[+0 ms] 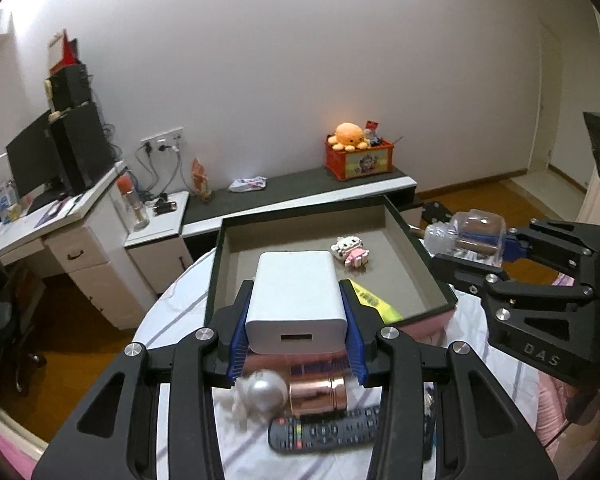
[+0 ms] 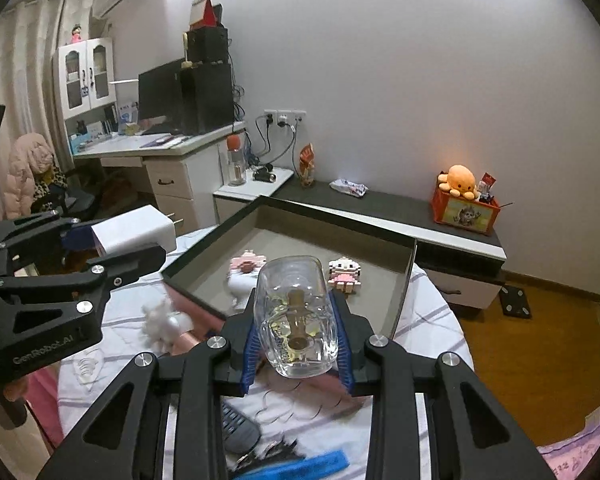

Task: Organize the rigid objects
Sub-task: 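Carry the charger and glass bottle over the pink box and release them inside, then withdraw both open tools from the box back toward the remaining items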

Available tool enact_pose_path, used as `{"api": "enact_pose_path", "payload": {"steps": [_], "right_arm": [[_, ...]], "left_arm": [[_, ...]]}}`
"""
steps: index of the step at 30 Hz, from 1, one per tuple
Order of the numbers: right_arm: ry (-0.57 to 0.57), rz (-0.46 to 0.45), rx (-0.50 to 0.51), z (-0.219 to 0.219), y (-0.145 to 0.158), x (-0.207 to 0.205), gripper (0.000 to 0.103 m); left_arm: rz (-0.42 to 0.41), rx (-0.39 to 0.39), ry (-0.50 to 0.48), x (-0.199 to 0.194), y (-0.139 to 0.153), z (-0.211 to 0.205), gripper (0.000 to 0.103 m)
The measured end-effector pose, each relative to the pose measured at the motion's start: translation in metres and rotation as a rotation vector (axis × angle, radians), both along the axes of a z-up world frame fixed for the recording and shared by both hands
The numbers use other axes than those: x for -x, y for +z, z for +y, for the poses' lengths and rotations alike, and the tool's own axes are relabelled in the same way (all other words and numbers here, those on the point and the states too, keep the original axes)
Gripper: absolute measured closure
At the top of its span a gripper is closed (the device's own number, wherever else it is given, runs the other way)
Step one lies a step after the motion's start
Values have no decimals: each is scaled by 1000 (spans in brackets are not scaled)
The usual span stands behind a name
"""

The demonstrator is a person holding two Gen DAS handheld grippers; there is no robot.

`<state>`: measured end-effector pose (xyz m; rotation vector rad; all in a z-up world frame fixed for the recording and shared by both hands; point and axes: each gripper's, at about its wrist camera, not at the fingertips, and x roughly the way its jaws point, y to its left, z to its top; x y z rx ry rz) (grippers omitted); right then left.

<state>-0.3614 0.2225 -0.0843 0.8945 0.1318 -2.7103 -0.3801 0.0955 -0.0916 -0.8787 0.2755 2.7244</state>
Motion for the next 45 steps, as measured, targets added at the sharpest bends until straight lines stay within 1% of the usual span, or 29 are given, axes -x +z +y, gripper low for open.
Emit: {"api": "enact_pose_path", "payload": {"steps": [4,6,9,11,12,15,18,20,21,23,24,25,26,27,28,29,30,31,32,34,36,38,42,44,45], "right_arm": [[-21,-56,-7,11,-15,35,71],[-26,-81,-11,15,-24,50,71],[-28,-137,-24,20,-44,73,71],[-30,-174,-37,22,-60,87,71],[-29,-189,-42,22,-68,93,71],[-35,-222,-60,23,-85,103,71],[-48,-237,-73,24,-95,107,70],[-51,-231,-76,24,-97,106,70],[-49,-226,-80,23,-96,105,70],[-58,-222,-83,23,-93,103,69],[-63,-214,-85,23,-91,101,67],[-70,-204,-87,23,-88,99,57],[-83,-196,-90,24,-84,95,50],[-88,-186,-84,25,-80,91,47],[-90,-170,-70,27,-74,84,41],[-94,-162,-63,27,-69,80,33],[-100,-155,-60,27,-64,76,29],[-103,-140,-56,27,-58,69,23],[-93,-125,-46,26,-51,61,23],[-73,-105,-30,23,-38,43,23],[-64,-71,-21,20,-26,23,22],[-61,-40,-26,14,-15,2,18],[-70,35,-18,8,4,-45,15],[-91,78,-13,6,12,-65,9],[-111,114,-17,4,17,-77,4]], "left_arm": [[-71,-3,-48,42,-15,8,62],[-102,-2,-53,60,-24,12,62],[-163,2,-71,91,-42,20,62],[-205,18,-75,108,-55,27,62],[-223,41,-70,118,-65,32,62],[-251,64,-72,131,-81,43,62],[-278,90,-88,140,-94,50,62],[-286,99,-88,141,-99,52,61],[-278,100,-88,139,-100,54,60],[-268,103,-86,133,-97,55,52],[-256,97,-85,130,-93,54,40],[-240,96,-78,127,-89,52,31],[-219,100,-66,123,-85,47,27],[-195,103,-56,116,-79,43,21],[-177,99,-52,110,-73,40,15],[-160,92,-43,103,-67,35,13],[-141,84,-25,96,-60,29,10],[-125,78,-11,90,-54,24,8],[-107,72,0,82,-48,19,8],[-66,67,18,62,-36,9,2],[-15,54,23,37,-25,-1,1],[12,33,18,16,-16,-9,0],[81,-5,51,-35,0,-31,0],[114,-31,79,-59,6,-40,0],[128,-51,92,-71,9,-46,0]]}}
